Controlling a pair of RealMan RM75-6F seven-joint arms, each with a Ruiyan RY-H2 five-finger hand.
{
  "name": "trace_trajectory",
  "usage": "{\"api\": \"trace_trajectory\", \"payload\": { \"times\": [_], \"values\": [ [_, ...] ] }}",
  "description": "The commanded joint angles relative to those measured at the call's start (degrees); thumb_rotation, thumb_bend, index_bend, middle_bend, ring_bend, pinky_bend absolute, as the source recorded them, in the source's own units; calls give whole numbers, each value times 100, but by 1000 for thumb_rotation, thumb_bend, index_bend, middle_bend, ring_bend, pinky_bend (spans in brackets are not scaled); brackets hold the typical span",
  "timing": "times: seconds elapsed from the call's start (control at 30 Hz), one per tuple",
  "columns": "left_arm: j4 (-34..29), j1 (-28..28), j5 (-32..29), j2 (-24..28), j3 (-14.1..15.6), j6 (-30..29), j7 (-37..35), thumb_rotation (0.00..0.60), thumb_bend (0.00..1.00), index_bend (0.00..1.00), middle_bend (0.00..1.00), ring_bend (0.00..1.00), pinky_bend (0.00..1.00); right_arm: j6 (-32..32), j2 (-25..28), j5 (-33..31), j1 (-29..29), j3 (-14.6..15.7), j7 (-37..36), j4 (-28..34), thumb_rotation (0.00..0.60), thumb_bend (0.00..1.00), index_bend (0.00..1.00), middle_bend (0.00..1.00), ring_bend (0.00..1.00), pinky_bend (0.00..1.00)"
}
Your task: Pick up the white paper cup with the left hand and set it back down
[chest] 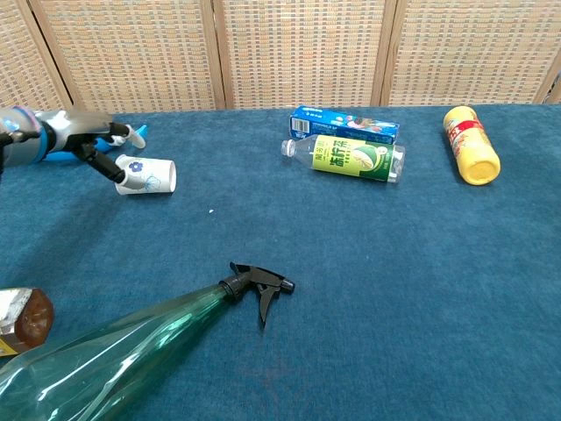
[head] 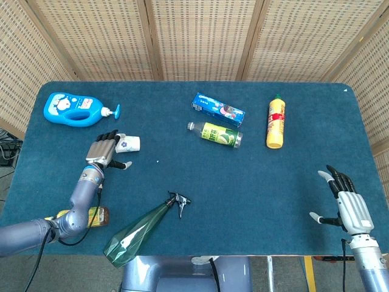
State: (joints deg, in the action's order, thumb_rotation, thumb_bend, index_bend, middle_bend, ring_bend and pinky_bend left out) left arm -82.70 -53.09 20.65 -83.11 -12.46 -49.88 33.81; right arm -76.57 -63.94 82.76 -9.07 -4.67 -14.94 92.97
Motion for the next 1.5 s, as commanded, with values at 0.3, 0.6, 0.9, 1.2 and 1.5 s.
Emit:
{"api": "trace_trajectory", "payload": {
  "times": [0.3,0.6,0.9,1.2,1.5],
  "values": [
    [212,-685,-752,-32,169,-62,949,514,251,223,0,0,0,56,-15,-76,-17,-19,-16,-56,600,101,0,0,0,0],
    [566,-865,-1011,-247,337,66,1199,514,252,253,0,0,0,70,-7,-119,-18,-41,-68,-88,600,101,0,0,0,0],
    [1046,-1007,-1061,-705,398,105,1327,514,253,248,0,0,0,117,-10,-170,-30,-58,-124,-135,600,101,0,0,0,0],
    [1272,-1055,-1062,-968,381,8,1396,515,280,306,0,0,0,31,25,-121,-2,-79,-269,-150,600,101,0,0,0,0],
    [1216,-899,-888,-1037,411,-59,1311,558,370,384,0,0,0,-65,21,-64,27,-86,-304,-147,600,101,0,0,0,0]
  ]
}}
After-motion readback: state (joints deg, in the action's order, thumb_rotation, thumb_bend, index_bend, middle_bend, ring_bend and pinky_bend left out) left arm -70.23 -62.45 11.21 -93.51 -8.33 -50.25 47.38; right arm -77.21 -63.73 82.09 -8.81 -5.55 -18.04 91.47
